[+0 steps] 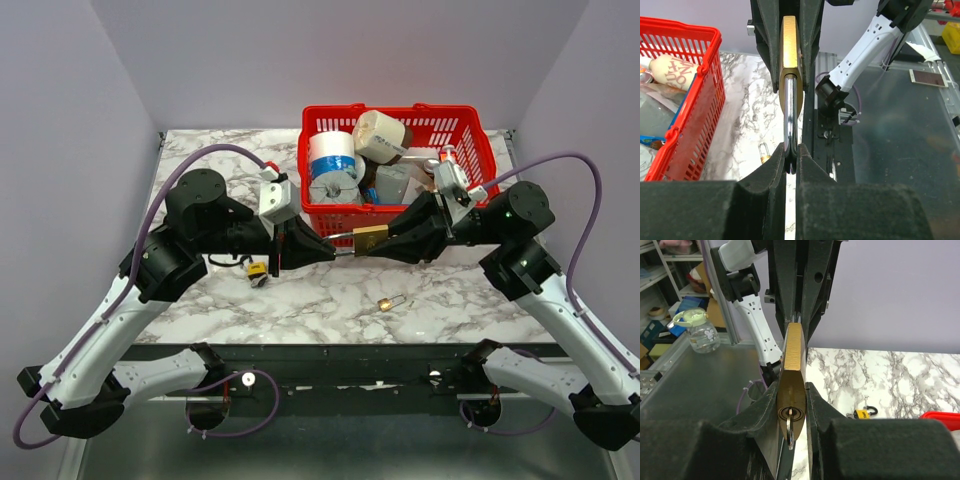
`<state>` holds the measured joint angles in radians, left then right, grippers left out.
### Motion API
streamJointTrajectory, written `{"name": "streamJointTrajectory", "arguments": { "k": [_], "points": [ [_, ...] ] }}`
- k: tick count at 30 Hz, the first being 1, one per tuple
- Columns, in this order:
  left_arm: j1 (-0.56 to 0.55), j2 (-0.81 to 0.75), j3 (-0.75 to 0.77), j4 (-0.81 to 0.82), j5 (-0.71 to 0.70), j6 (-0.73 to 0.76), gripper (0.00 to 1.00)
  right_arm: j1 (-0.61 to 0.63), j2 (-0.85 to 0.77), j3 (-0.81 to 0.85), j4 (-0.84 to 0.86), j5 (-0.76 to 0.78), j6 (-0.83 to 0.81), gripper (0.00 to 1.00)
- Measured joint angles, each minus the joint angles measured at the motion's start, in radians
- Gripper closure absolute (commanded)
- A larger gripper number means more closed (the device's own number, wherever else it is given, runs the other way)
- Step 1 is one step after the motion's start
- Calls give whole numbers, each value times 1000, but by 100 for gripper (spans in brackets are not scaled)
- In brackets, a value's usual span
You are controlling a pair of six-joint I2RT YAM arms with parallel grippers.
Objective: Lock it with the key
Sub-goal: Lock the lock.
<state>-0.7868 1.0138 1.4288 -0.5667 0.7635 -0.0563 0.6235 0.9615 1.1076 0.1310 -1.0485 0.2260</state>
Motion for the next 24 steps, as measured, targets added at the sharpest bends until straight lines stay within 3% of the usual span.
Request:
{"name": "streamJointTrajectory", "arguments": {
  "k": [24],
  "points": [
    [7,0,-54,119,58,-106,100,38,-4,-2,20,21,37,99]
  ]
}}
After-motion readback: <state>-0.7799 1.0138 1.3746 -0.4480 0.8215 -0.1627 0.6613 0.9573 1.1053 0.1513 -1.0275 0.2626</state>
